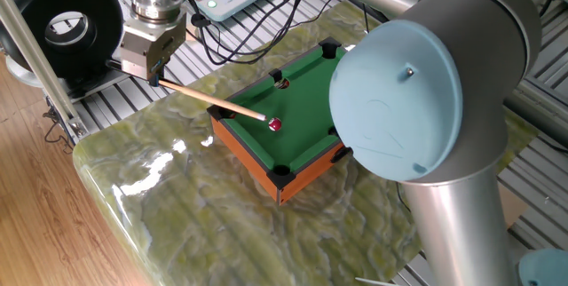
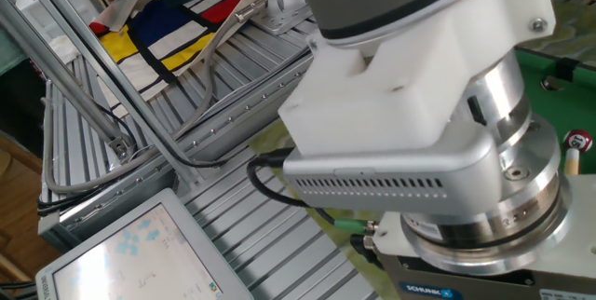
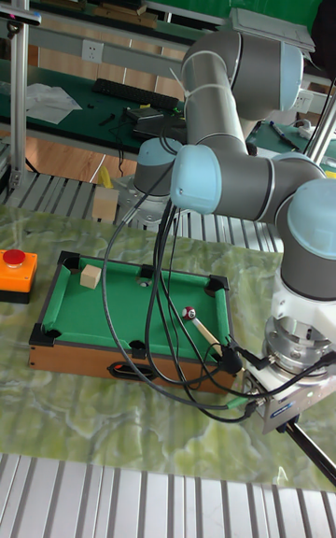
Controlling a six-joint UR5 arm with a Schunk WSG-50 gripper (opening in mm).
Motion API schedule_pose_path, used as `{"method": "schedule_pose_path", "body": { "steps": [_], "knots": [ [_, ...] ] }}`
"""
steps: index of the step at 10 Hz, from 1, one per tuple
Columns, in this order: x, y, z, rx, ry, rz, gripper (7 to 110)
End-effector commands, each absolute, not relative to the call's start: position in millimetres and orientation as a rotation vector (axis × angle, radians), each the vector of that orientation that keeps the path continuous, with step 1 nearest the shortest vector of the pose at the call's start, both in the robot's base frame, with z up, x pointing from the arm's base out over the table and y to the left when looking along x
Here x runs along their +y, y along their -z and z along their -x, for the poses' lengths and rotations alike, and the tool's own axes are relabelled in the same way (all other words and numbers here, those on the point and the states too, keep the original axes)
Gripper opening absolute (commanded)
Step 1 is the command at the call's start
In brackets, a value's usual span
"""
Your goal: Hit the pool ball
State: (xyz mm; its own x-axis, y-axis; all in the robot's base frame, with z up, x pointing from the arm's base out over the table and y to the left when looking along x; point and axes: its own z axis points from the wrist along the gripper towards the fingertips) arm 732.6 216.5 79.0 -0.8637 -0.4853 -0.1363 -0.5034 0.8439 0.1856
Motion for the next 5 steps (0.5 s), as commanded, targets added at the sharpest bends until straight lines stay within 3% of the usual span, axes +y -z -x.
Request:
{"method": "schedule_pose_path", "body": {
  "steps": [1, 5],
  "knots": [
    [220.8, -79.4, -730.8, 2.933, -0.355, 0.772, 7],
    [217.3, -74.2, -725.7, 2.939, -0.331, 0.771, 7]
  ]
}}
